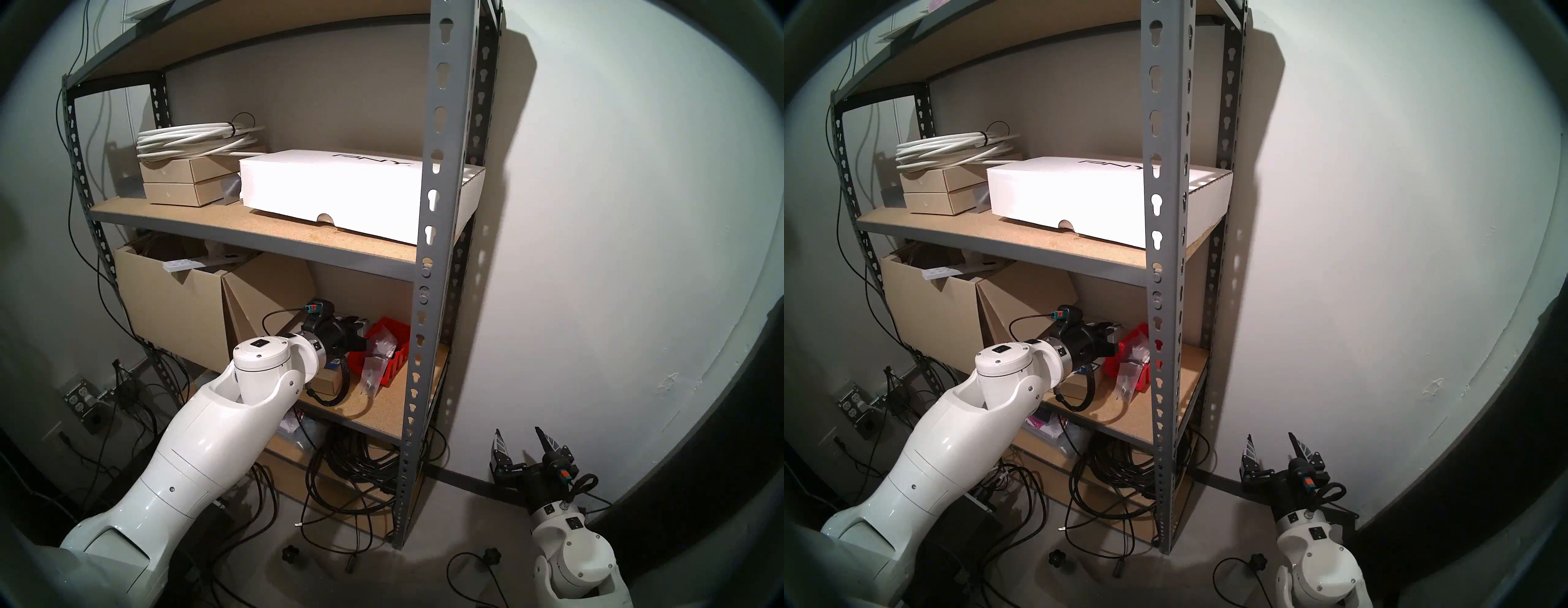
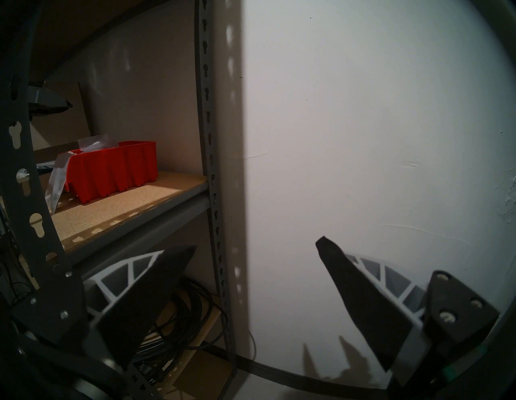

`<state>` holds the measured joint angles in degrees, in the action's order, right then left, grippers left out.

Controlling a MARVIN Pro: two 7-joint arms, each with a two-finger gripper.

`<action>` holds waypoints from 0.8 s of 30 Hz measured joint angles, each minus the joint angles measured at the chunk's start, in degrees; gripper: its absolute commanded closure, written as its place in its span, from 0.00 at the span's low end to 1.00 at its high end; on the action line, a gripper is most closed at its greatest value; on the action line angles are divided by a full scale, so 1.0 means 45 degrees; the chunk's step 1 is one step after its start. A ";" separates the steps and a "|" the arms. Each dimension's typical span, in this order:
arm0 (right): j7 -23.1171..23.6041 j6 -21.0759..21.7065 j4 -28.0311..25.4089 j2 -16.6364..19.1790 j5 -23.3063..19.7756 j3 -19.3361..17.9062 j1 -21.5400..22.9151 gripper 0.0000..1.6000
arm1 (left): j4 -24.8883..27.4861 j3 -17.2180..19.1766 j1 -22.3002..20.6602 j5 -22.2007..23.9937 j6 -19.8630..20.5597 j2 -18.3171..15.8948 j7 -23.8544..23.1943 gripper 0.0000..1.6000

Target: Organize the rack shelf by putting things into a case

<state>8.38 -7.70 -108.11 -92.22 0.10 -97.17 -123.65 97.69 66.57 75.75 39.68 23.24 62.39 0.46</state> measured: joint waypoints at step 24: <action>0.0000 0.0000 0.0000 0.0000 0.0000 0.0000 0.0000 0.00 | 0.1936 0.0302 0.3569 0.0429 -0.1454 -0.1279 0.0472 0.37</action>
<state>8.38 -7.70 -108.11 -92.22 0.10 -97.17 -123.65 106.40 67.93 91.81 41.61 16.70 56.63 2.58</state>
